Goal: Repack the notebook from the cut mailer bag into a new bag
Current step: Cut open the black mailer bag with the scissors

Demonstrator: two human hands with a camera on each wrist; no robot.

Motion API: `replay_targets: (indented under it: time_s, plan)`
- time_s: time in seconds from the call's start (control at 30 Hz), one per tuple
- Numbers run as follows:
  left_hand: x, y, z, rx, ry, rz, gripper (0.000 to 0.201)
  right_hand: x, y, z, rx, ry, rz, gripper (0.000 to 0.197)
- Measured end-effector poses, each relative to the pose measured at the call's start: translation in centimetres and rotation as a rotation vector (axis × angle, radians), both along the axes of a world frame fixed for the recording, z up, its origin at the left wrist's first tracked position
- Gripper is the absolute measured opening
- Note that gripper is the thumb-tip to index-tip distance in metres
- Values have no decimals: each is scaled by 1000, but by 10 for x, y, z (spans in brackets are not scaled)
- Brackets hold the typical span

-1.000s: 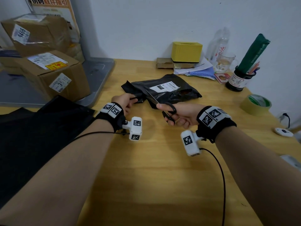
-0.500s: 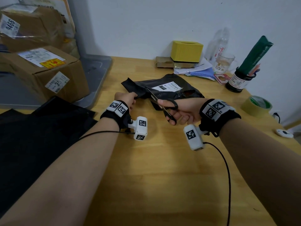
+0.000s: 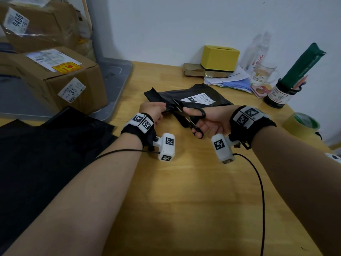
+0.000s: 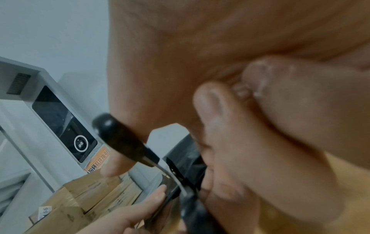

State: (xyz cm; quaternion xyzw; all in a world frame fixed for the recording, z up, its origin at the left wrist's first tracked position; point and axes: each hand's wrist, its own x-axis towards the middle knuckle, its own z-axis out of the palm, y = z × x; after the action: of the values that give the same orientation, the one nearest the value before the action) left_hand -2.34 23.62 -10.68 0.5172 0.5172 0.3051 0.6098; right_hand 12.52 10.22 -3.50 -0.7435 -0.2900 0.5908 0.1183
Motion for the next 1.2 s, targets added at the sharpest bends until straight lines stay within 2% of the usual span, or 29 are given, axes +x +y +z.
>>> replay_targets:
  time_s: [0.17, 0.33, 0.5, 0.73, 0.97, 1.2]
  plan:
    - [1, 3, 0, -73, -14, 21, 20, 5, -6, 7, 41, -9, 29, 82]
    - [-1, -4, 9, -89, -5, 47, 18, -2, -10, 6, 22, -40, 72, 86]
    - [-1, -6, 11, -79, 27, 36, 23, -16, -2, 1, 11, -49, 38, 82]
    - [-1, -11, 16, -35, 139, -39, 26, -20, 23, 19, -2, -118, 64, 76]
    - [-3, -9, 14, 44, 187, -141, 29, -7, 34, 13, 44, -63, 117, 75]
    - [0, -9, 17, 43, 232, -146, 31, 8, 43, -6, 12, 3, 128, 71]
